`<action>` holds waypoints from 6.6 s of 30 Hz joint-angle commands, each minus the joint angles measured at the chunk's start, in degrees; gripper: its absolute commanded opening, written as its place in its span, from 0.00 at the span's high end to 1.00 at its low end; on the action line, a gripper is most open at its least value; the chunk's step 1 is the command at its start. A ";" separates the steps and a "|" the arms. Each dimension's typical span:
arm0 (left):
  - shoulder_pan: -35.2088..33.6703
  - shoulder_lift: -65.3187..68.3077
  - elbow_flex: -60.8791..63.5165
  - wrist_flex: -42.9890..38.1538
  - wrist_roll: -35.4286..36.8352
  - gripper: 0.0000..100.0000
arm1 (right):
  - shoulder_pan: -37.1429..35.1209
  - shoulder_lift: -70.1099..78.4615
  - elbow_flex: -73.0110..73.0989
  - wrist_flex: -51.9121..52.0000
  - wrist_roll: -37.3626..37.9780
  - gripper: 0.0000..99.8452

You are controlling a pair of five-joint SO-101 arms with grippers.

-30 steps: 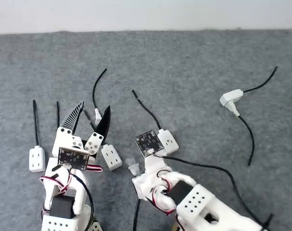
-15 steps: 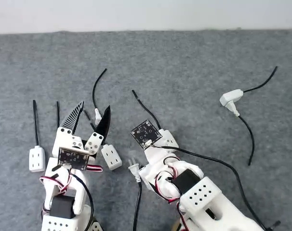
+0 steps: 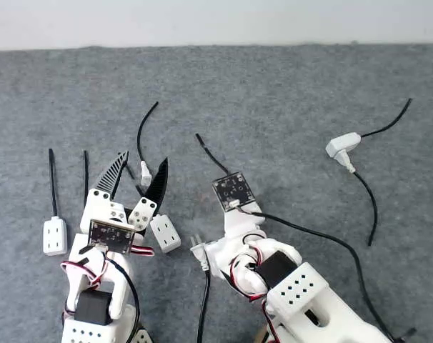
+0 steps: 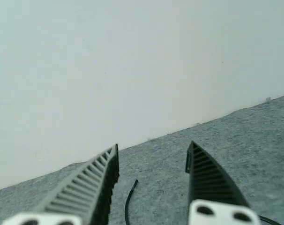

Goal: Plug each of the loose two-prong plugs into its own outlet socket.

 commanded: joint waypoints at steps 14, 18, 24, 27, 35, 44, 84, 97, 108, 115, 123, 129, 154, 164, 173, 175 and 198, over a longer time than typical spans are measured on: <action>-1.41 -0.79 -0.57 -2.02 0.35 0.77 | -5.58 -0.31 2.37 -7.96 -3.52 0.71; -1.41 -0.79 -0.57 -2.02 0.35 0.77 | -5.67 3.30 2.37 -9.19 -3.52 0.71; -1.41 -0.79 -0.57 -1.93 0.35 0.77 | -5.76 20.35 -1.05 -16.40 -3.43 0.71; -1.41 -0.79 -0.57 -1.93 0.35 0.77 | -5.76 27.12 -6.77 -13.05 -3.43 0.71; -0.09 -0.79 -0.31 -1.85 -1.32 0.77 | -7.34 31.69 -10.90 -13.49 -3.34 0.71; -0.62 -0.79 -0.57 -1.93 -1.93 0.77 | -8.13 31.60 -11.25 -14.73 -3.43 0.71; -0.62 -0.79 -0.57 -1.93 -1.93 0.77 | -7.87 41.63 -17.67 -16.13 -3.87 0.95; -0.44 -0.79 -0.48 -1.93 -1.93 0.77 | -8.31 41.27 -19.52 -10.24 -3.87 0.78; -0.35 -0.79 -0.31 -1.93 -2.02 0.77 | -8.31 35.82 -17.93 -5.85 -3.96 0.78; -0.26 -0.79 -0.31 -1.93 -2.02 0.77 | -8.40 35.82 -16.26 -7.52 -3.96 0.78; -0.26 -0.79 -0.31 -1.93 -2.02 0.77 | -8.40 35.91 -16.26 -7.60 -3.96 0.83; -0.26 -0.79 -0.31 -1.93 -2.02 0.77 | -9.01 36.00 -15.21 -10.59 -3.43 0.99; -0.18 -0.79 -0.22 -1.93 -1.93 0.77 | 6.55 25.98 -21.01 1.89 21.80 0.99; -0.09 -0.79 -0.57 -1.58 -1.76 0.77 | 9.71 23.16 -24.18 2.77 31.56 0.99; 0.70 -0.79 -1.54 -0.09 -1.58 0.77 | 10.68 23.16 -41.58 17.36 34.11 0.99; 2.73 -0.79 -3.65 3.96 -1.58 0.77 | 10.86 23.16 -45.89 19.65 38.24 0.99; 8.18 -0.97 -20.44 25.32 -0.53 0.77 | 3.21 15.60 -51.34 23.25 47.56 0.99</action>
